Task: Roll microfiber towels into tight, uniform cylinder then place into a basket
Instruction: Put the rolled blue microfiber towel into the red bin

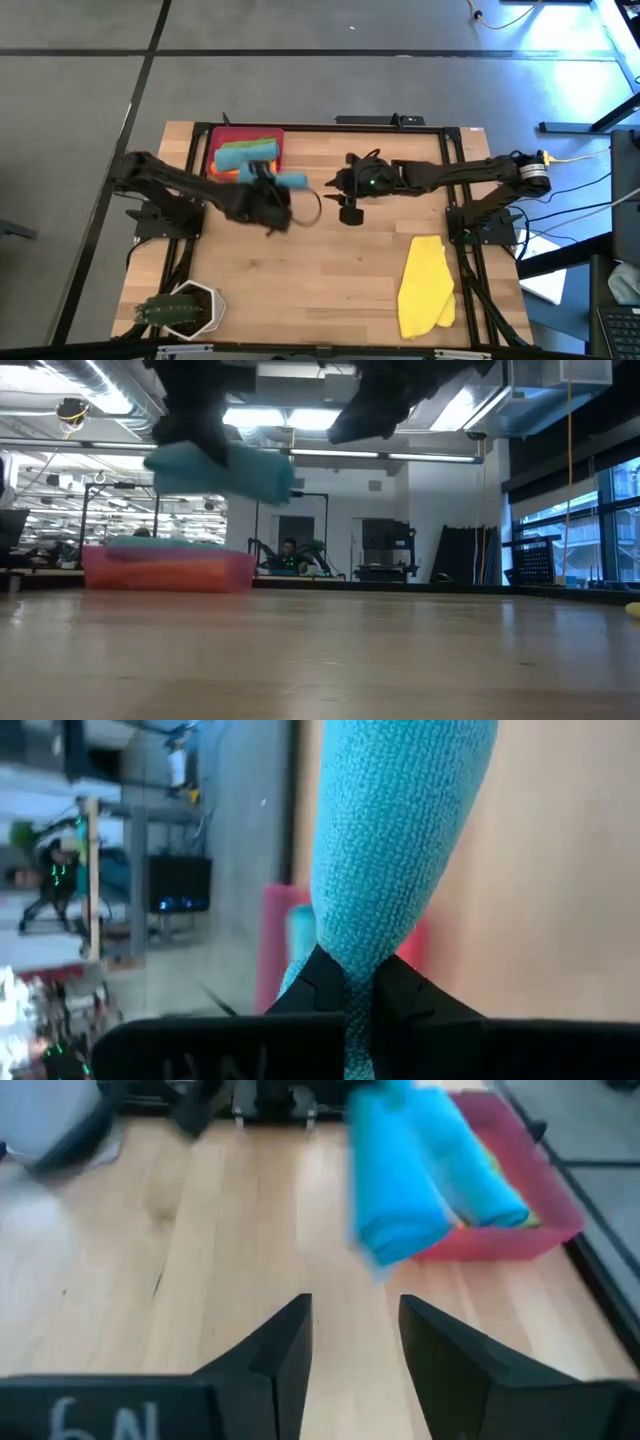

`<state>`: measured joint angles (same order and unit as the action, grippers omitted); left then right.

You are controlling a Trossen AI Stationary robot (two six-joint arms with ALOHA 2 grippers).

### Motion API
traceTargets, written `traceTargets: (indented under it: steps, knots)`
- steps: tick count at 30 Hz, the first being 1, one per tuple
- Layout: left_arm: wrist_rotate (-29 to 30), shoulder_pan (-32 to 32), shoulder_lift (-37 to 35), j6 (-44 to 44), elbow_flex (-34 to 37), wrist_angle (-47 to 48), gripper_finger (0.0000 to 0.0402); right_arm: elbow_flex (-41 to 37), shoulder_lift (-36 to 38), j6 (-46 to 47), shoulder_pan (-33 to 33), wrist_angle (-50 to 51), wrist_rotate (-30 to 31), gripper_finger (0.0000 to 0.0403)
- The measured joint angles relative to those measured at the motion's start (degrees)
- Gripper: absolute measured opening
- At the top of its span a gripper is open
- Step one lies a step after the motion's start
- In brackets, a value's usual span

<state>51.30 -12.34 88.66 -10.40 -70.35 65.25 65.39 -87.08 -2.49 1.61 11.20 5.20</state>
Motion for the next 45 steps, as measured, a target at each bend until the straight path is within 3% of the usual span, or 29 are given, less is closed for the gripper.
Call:
traceTargets:
  steps: [8, 19, 25, 39, 45]
  knots:
    - [-1.3, 14.8, -13.3, 12.0, 0.0, 2.6, 0.0001, -0.1, 0.7, -3.3, 0.0, 0.1, -0.3, 0.0139]
    - [-16.5, 33.7, -15.2, 27.4, 0.9, -8.9, 0.0001, -0.1, 0.3, -5.7, -0.4, 0.9, -0.6, 0.0139]
    - [-20.7, 33.2, -15.7, 25.8, 5.8, -11.0, 0.0001, -0.1, 0.3, -7.0, -1.3, 1.0, -1.8, 0.0139]
    - [-20.4, 37.8, -18.7, 25.6, 25.3, -24.1, 0.0001, -0.1, 0.3, -8.5, -2.4, 1.0, -2.3, 0.0139]
    - [-13.8, 33.0, -18.6, 24.1, 29.5, -27.5, 0.0001, -0.1, 0.3, -8.7, -2.4, 0.6, -2.3, 0.0139]
